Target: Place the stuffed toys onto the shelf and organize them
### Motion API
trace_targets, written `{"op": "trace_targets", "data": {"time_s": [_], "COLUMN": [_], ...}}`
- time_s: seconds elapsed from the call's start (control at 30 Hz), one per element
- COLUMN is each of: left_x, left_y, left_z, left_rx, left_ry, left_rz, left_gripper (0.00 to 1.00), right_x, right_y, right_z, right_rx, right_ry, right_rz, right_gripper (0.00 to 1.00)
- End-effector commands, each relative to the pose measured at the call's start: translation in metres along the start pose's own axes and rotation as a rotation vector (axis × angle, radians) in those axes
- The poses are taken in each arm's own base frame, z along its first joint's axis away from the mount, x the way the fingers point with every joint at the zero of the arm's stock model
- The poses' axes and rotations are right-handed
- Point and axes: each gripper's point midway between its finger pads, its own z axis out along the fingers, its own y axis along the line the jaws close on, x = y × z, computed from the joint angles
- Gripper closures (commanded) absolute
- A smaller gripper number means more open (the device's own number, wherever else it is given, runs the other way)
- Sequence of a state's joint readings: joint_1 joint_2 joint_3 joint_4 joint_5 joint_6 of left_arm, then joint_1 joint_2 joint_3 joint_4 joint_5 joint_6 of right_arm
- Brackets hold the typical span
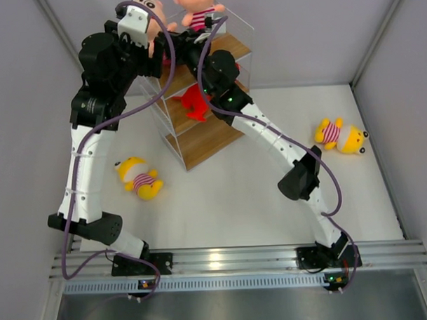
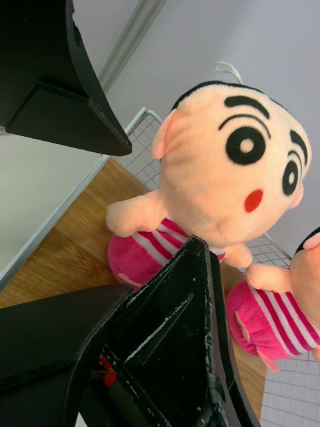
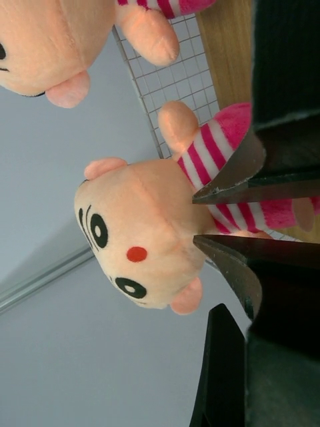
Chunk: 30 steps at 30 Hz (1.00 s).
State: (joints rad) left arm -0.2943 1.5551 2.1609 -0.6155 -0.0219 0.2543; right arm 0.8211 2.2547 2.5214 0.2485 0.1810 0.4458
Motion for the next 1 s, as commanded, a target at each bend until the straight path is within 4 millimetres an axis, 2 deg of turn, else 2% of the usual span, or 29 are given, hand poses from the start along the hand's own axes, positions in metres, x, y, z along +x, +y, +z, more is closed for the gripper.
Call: {"op": "trace_targets", "data": {"time_s": [0.0,0.23,0.33,0.37,0.43,0.47,0.53,0.63,0.83,0.9,0.97], "left_x": [-0.023,-0.023,-0.026,-0.024,-0.031,-0.032,-0.040,-0.046,-0.040,-0.038,-0.037], "left_y": [0.011,0.014,0.016,0.016,0.019,0.020,0.023,0.027,0.031,0.032,0.035], "left_z": [-0.010,-0.016,-0.022,-0.022,-0.031,-0.034,-0.045,-0.058,-0.065,-0.068,-0.071], "left_rx": [-0.045,-0.058,-0.064,-0.069,-0.080,-0.084,-0.093,-0.108,-0.133,-0.139,-0.152], "left_ry": [-0.081,-0.078,-0.084,-0.080,-0.097,-0.100,-0.121,-0.139,-0.122,-0.117,-0.114], "left_rz": [0.017,0.030,0.033,0.031,0.030,0.028,0.021,0.025,0.037,0.039,0.045], "left_gripper": [0.17,0.16,0.16,0.16,0.16,0.16,0.16,0.16,0.16,0.16,0.16], "right_x": [-0.020,-0.034,-0.040,-0.048,-0.046,-0.060,-0.059,-0.075,-0.081,-0.078,-0.077], "right_y": [0.006,0.012,0.015,0.019,0.016,0.022,0.019,0.025,0.024,0.022,0.016], "right_z": [0.004,-0.001,-0.003,-0.005,-0.008,-0.012,-0.015,-0.022,-0.026,-0.028,-0.032], "right_rx": [-0.039,-0.051,-0.054,-0.058,-0.044,-0.047,-0.036,-0.036,-0.024,-0.010,0.024], "right_ry": [-0.058,-0.065,-0.060,-0.065,-0.050,-0.066,-0.050,-0.048,-0.028,-0.006,0.017], "right_rz": [-0.002,-0.030,-0.035,-0.036,-0.050,-0.050,-0.068,-0.097,-0.137,-0.140,-0.140], "right_gripper": [0.73,0.60,0.59,0.60,0.59,0.59,0.59,0.57,0.44,0.44,0.51]}}
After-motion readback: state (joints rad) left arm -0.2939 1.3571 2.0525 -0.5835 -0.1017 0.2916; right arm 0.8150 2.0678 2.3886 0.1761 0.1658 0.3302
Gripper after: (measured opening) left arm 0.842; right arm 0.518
